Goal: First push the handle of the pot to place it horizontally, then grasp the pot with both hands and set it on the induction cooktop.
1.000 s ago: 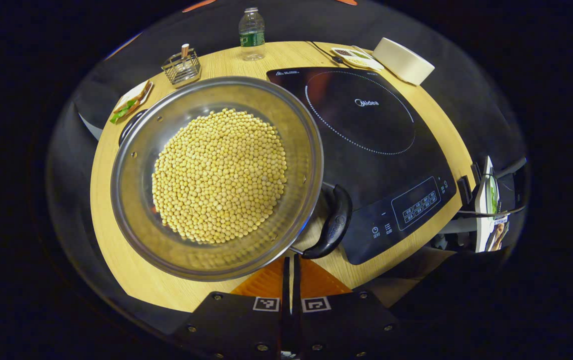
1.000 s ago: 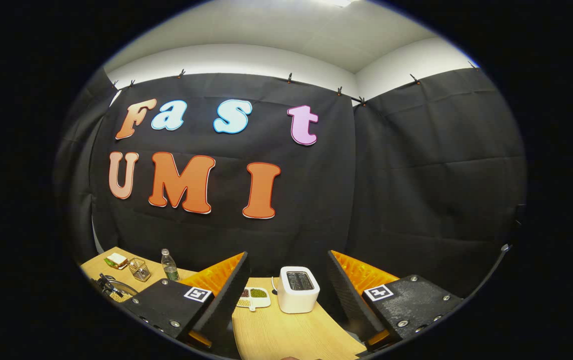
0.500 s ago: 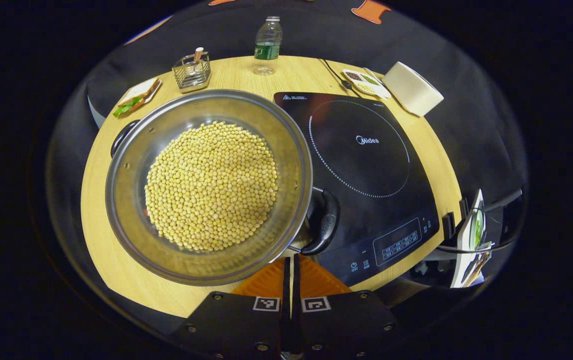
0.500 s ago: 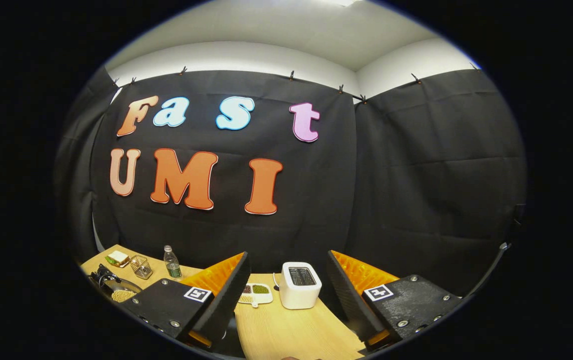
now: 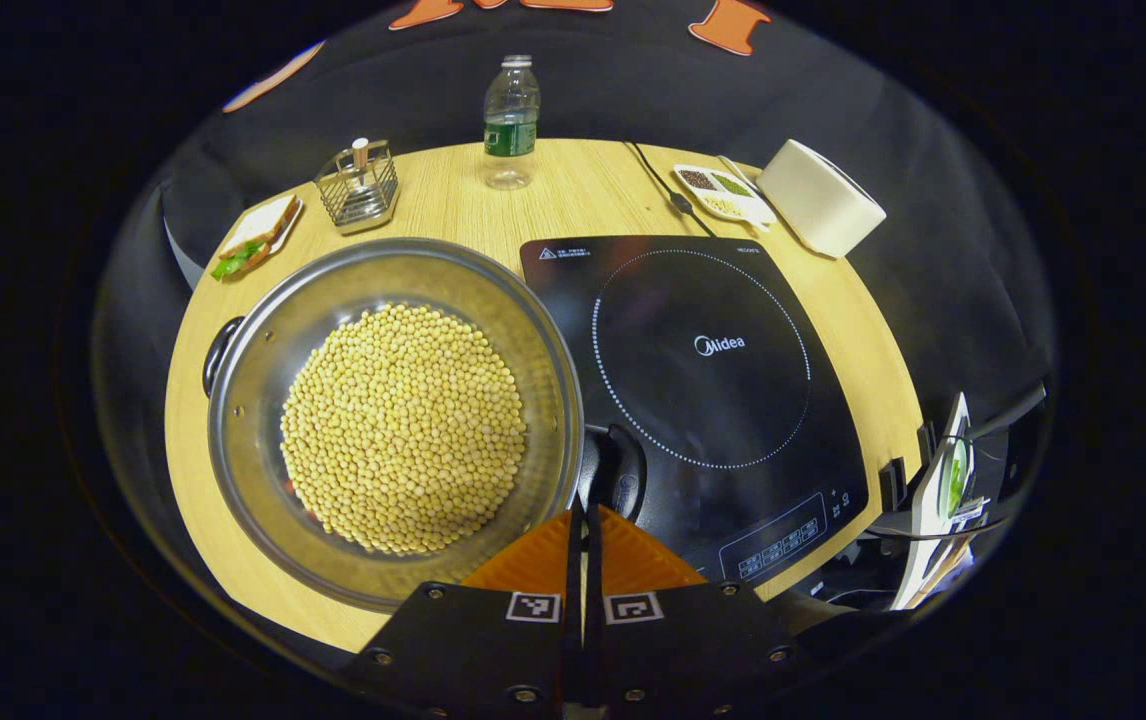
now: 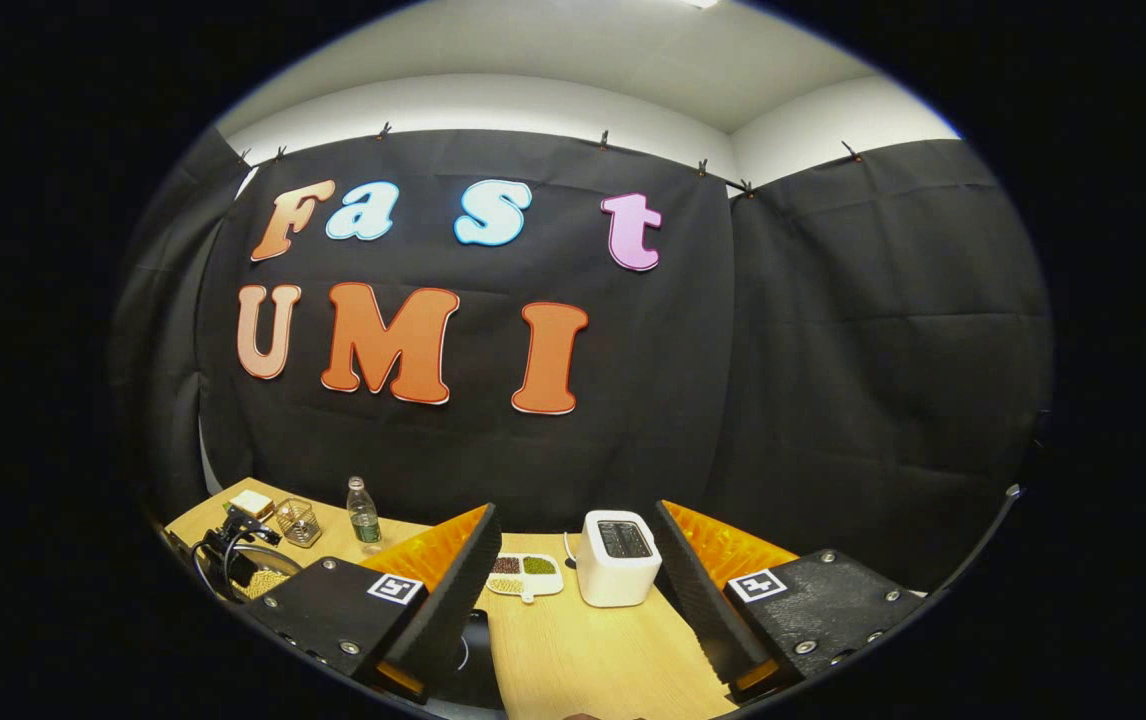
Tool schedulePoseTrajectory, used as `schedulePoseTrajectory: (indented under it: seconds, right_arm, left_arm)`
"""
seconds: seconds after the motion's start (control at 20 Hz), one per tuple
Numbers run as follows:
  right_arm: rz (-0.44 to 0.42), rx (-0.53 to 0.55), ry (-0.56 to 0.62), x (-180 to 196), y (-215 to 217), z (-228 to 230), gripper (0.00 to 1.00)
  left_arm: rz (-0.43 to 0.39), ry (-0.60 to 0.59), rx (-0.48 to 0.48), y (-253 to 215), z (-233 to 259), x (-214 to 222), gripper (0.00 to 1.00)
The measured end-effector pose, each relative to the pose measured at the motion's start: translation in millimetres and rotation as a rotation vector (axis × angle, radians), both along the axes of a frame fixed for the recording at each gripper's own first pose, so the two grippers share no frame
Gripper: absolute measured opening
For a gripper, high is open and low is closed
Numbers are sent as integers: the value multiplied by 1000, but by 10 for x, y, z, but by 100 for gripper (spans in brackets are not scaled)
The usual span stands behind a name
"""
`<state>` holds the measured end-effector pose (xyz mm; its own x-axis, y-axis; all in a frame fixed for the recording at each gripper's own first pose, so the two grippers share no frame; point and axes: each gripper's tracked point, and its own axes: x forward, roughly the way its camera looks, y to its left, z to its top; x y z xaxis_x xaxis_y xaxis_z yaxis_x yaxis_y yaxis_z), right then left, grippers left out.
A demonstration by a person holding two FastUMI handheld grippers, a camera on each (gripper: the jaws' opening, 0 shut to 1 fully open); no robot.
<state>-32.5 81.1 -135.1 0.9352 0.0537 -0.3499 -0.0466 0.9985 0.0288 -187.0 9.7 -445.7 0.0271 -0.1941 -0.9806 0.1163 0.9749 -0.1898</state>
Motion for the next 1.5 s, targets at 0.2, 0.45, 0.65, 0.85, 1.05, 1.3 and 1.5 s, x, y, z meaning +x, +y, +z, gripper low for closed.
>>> schedulePoseTrajectory:
  seconds: [0.2,0.45,0.65,0.85,1.05,1.3,1.5]
  right_arm:
    - [-8,-7,8,-7,-44,-45,95]
    - [-9,23,23,46,-14,-83,95]
    - [-8,25,18,91,-7,-89,95]
    - [-4,20,22,99,-7,-111,95]
    - [-8,27,26,84,-17,-117,95]
    - [-4,35,32,76,0,-119,95]
    - [12,27,43,53,51,-149,95]
  left_arm:
    - [0,39,-11,41,25,-137,2]
    - [-4,88,-7,28,-6,-175,2]
    - [-6,117,0,16,-4,-190,3]
    - [-4,164,-1,18,22,-334,3]
    - [-2,184,17,68,-70,-390,2]
    - [-33,128,15,-34,-139,-169,1]
    - [-34,102,11,-111,-228,-9,1]
